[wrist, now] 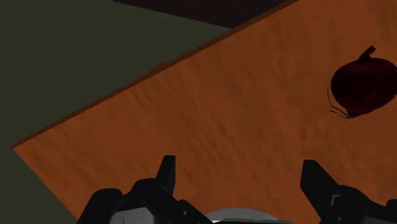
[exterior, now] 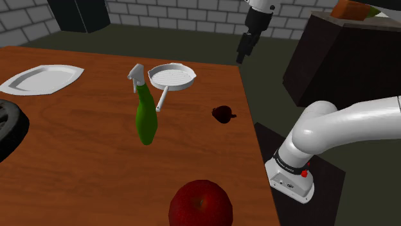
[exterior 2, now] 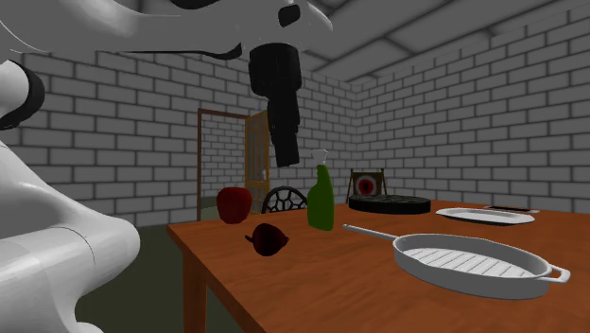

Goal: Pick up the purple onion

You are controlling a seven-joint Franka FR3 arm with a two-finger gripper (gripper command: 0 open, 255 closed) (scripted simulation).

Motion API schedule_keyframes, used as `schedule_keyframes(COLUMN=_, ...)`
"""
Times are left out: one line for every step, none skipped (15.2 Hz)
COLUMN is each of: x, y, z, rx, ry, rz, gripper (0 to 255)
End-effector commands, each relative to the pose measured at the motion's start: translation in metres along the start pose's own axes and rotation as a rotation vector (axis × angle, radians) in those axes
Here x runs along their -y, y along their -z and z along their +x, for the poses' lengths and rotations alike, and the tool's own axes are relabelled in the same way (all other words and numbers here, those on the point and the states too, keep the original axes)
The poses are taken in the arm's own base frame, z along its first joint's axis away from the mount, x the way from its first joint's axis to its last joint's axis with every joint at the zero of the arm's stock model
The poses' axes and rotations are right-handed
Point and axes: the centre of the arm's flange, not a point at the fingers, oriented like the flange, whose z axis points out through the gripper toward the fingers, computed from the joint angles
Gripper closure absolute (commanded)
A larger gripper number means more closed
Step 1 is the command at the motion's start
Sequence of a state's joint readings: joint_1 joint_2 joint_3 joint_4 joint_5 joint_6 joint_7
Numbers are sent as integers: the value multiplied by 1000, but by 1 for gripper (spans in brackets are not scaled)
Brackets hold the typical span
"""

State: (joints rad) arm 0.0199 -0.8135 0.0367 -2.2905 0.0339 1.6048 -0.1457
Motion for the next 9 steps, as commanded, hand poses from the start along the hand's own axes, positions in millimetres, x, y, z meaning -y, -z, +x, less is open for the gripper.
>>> schedule_keyframes(x=0, y=0, z=0, rx=0, ry=0, rz=0, gripper=0)
schedule_keyframes(x=11, y=-7, z=-3, rx=6, ry=-15, rz=0, gripper=0)
schedule_keyframes(x=21, y=-14, z=-6, rx=11, ry=-29, rz=1, gripper=0)
schedule_keyframes(x=32, y=-20, z=-9, rx=17, ry=-44, rz=1, gripper=0)
schedule_keyframes(x=42, y=-27, z=-12, rx=23, ry=-59, rz=1, gripper=0)
schedule_keyframes(x=53, y=-34, z=-14, rx=29, ry=-74, rz=1, gripper=0)
schedule_keyframes(x=64, y=-40, z=-17, rx=34, ry=-88, rz=2, gripper=0)
schedule_keyframes(x=75, y=-47, z=-19, rx=40, ry=-103, rz=2, gripper=0)
schedule_keyframes(x=86, y=-54, z=-22, rx=46, ry=-118, rz=2, gripper=0)
